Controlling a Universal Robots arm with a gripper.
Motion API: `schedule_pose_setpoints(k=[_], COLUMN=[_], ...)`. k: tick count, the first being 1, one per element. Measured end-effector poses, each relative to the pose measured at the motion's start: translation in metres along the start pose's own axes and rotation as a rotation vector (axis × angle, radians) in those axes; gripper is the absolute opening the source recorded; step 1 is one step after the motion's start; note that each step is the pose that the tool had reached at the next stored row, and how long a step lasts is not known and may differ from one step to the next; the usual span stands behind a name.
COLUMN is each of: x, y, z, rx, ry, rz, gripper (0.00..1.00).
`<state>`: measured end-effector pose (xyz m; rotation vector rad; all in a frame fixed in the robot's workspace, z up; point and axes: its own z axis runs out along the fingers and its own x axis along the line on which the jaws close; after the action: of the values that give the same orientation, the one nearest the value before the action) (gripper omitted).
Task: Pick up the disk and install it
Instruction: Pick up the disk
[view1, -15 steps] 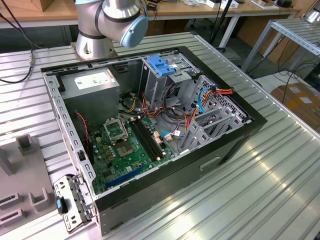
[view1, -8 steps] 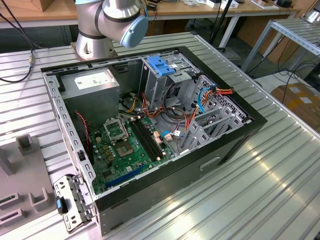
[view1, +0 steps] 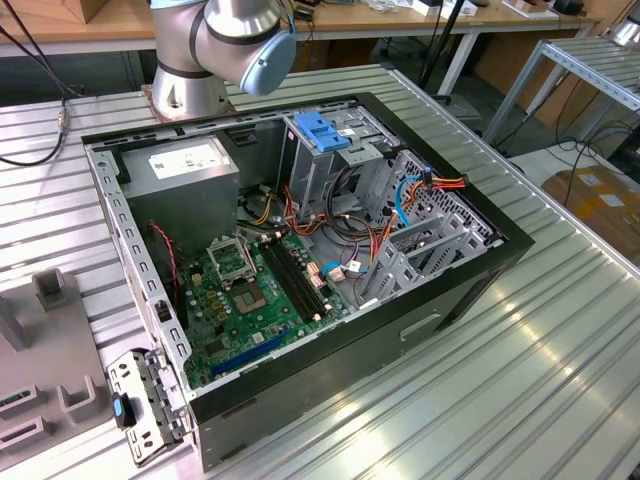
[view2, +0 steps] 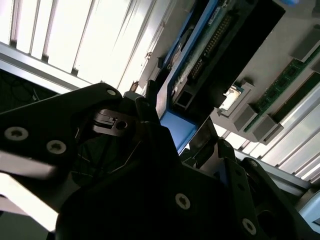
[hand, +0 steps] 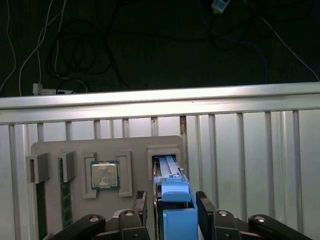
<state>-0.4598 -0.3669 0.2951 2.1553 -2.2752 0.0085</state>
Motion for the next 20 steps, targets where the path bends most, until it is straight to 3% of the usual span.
schedule_pose_setpoints(k=[4, 20], x=[-0.0032, -0.0022], y=[0.0002, 0.0002], z=[0.0002, 0.0007], rx=[0.0001, 0.0001], ry=[0.0, 0.0], rz=[0.0, 0.0], gripper=[0.51, 0.5])
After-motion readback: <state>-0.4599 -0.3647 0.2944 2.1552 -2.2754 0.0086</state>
